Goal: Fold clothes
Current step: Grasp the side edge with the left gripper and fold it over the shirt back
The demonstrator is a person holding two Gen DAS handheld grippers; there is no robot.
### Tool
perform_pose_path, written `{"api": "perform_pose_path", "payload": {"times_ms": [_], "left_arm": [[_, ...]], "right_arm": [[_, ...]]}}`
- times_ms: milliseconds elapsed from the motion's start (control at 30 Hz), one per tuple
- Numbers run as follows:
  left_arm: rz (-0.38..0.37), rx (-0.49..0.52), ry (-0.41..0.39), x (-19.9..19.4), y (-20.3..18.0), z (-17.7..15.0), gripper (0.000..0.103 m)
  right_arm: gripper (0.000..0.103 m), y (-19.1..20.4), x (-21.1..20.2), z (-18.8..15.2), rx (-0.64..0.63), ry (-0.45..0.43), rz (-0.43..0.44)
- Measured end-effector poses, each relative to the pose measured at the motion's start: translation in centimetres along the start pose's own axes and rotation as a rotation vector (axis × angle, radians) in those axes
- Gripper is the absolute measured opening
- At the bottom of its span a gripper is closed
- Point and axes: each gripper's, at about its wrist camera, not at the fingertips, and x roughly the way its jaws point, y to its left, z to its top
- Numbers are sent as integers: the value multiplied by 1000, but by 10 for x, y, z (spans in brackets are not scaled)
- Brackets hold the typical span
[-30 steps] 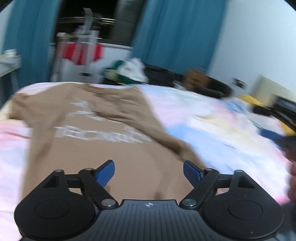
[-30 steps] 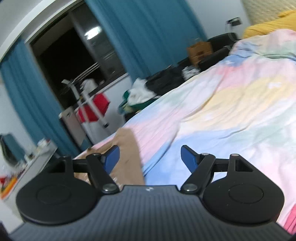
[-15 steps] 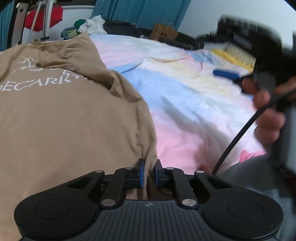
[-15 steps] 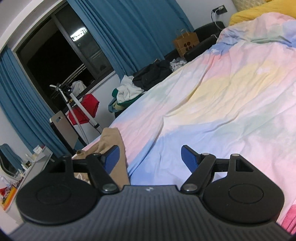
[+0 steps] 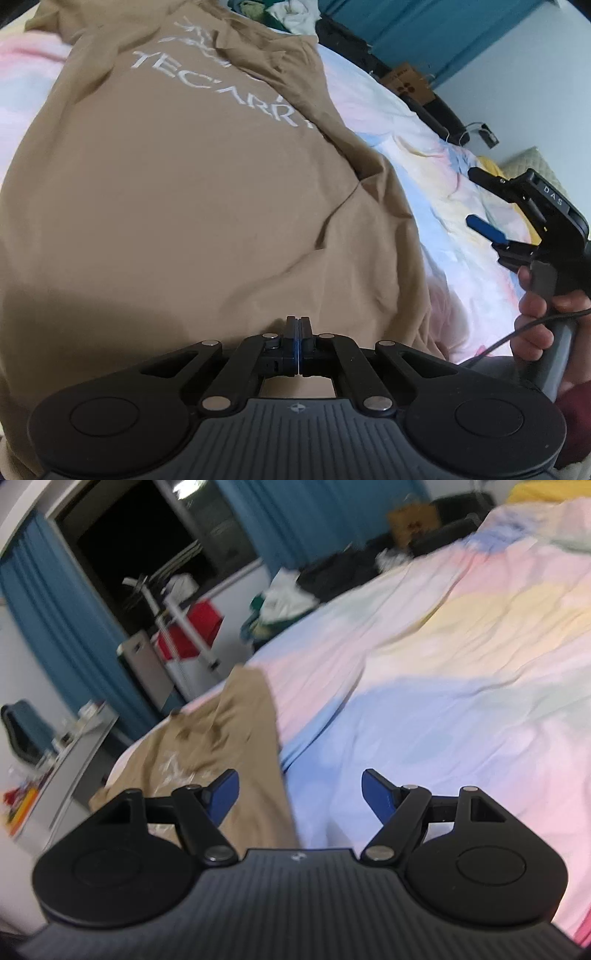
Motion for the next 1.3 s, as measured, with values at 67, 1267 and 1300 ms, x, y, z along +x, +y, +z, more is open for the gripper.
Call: {"api": "perform_pose_path", "payload": {"times_ms": [67, 1267, 1300], "left_arm": [[-28, -2, -25, -2, -1, 7, 3], [45, -8, -111, 106, -6, 146, 23], [40, 4, -111, 101, -9, 144, 27]], "right_arm": [[75, 1, 3, -2, 25, 31, 15], [75, -39, 31, -4, 207, 50, -76], [75, -38, 31, -4, 200, 51, -75]]}}
